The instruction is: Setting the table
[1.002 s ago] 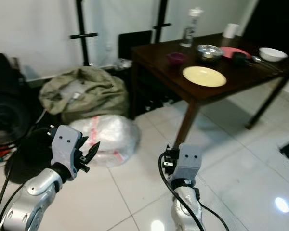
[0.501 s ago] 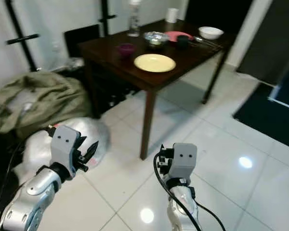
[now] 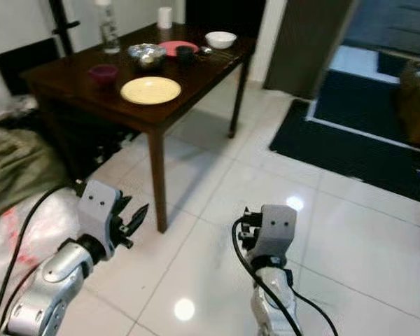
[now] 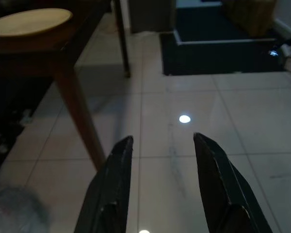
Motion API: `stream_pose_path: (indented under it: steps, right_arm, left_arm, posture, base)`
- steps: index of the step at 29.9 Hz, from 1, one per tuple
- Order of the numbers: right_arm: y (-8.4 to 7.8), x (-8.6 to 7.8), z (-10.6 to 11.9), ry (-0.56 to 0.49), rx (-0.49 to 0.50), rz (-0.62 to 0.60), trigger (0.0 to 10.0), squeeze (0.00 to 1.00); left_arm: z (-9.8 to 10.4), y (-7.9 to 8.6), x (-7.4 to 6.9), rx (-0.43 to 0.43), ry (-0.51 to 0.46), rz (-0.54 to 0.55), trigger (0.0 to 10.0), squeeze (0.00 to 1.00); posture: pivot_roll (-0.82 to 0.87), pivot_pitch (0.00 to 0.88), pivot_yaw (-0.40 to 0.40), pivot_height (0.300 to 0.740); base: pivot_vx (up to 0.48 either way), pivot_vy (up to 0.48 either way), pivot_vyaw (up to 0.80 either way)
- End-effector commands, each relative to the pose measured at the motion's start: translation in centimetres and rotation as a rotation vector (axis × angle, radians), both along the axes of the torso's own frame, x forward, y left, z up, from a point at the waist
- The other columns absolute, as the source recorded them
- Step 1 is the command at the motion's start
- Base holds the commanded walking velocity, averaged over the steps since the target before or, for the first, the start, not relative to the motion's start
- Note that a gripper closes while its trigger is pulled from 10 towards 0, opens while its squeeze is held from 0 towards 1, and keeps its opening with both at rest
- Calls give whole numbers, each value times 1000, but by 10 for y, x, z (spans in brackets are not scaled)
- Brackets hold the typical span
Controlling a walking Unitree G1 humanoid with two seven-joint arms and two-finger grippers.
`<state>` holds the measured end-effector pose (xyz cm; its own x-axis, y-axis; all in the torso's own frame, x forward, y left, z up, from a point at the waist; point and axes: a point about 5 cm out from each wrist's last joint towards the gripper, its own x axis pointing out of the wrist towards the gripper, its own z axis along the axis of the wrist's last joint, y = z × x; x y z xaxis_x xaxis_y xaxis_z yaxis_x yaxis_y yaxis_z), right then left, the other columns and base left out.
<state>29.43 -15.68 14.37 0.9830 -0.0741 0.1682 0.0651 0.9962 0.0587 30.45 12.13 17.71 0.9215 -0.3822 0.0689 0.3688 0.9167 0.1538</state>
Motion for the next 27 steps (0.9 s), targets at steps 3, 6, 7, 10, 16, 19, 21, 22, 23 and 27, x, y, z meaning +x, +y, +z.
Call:
stream_pose_path:
  steps: [3, 6, 7, 10, 16, 19, 21, 22, 23, 27]
  right_arm:
    - [0, -2, -7, 29, -5, 5, 10000, 0]
    - [1, -2, -7, 29, -6, 6, 10000, 0]
    - [1, -2, -7, 29, -7, 7, 10000, 0]
    - [0, -1, -7, 29, -8, 6, 10000, 0]
    - [0, -1, -7, 27, -9, 6, 10000, 0]
    - [3, -1, -8, 38, -7, 31, 10000, 0]
    - [7, -2, -14, 65, 10, 81, 10000, 0]
    - [13, -4, -26, 119, 3, 133, 10000, 0]
    - [13, -4, -26, 119, 3, 133, 10000, 0]
    - [20, -15, -62, 241, -52, 208, 10000, 0]
  left_arm:
    - [-7, 0, -1, 8, 25, 2, 10000, 0]
    - [-7, 0, -1, 8, 24, 1, 10000, 0]
    - [-7, 0, -1, 7, 24, 1, 10000, 0]
    - [-7, 0, -1, 7, 24, 1, 10000, 0]
    - [-8, 0, -1, -28, 41, -1, 10000, 0]
    - [-9, 1, -1, -47, 50, -5, 10000, 0]
    - [-13, 4, 1, -35, 60, 17, 10000, 0]
    - [-25, 9, 3, 32, 91, 60, 10000, 0]
    - [-25, 9, 3, 32, 91, 60, 10000, 0]
    - [-62, 32, 1, 140, 193, 173, 10000, 0]
  posture:
    - [106, 118, 82, 740]
    - [105, 115, 82, 740]
    - [105, 115, 82, 740]
    - [104, 114, 82, 740]
    - [101, 114, 83, 740]
    - [99, 114, 81, 740]
    - [99, 114, 81, 740]
    - [96, 113, 79, 740]
    - [96, 113, 79, 740]
    - [96, 112, 78, 740]
  base:
    - [0, 0, -800]
    - [0, 0, -800]
    - [0, 0, -800]
    - [0, 0, -800]
    - [0, 0, -533]
    - [0, 0, 0]
    - [0, 0, 0]
    - [0, 0, 0]
    - [0, 0, 0]
    - [0, 0, 0]
